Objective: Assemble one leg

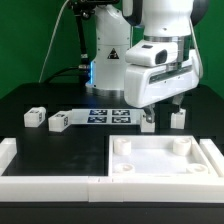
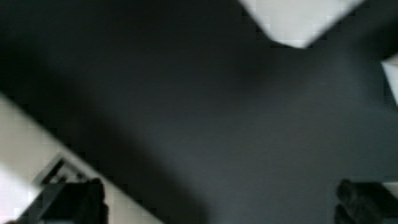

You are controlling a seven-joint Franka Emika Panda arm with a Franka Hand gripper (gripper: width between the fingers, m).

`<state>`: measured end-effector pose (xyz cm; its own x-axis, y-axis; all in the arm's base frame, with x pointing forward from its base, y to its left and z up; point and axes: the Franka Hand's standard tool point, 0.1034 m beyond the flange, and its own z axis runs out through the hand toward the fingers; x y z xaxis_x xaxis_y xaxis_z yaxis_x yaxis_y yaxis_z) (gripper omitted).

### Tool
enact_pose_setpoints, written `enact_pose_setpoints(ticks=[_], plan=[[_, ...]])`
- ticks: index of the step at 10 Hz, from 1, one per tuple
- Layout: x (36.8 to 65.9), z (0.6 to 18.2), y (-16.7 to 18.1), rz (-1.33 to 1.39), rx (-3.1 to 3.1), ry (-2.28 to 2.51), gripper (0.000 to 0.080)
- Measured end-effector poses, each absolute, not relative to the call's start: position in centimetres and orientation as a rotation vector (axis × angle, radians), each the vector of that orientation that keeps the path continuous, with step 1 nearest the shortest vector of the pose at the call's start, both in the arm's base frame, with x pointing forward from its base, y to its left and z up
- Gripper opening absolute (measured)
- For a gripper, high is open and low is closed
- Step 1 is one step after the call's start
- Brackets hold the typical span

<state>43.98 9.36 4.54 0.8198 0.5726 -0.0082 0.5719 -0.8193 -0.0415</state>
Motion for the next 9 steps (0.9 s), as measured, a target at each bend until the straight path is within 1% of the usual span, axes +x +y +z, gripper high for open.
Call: enact_pose_setpoints(ticks=[2, 6, 7, 8, 9], plan=[[44.0, 4.6, 9.6, 0.037, -3.028, -0.621, 0.0649], [43.8, 4.5, 10.0, 0.055, -3.068, -0.173, 0.0649], [43.2, 4.1, 9.8, 0.066, -3.052, 0.077, 0.0649], [42.3, 3.8, 9.9, 0.077, -3.039, 0.223, 0.0649], [41.9, 3.9, 10.4, 0.084, -3.037, 0.258, 0.0649]])
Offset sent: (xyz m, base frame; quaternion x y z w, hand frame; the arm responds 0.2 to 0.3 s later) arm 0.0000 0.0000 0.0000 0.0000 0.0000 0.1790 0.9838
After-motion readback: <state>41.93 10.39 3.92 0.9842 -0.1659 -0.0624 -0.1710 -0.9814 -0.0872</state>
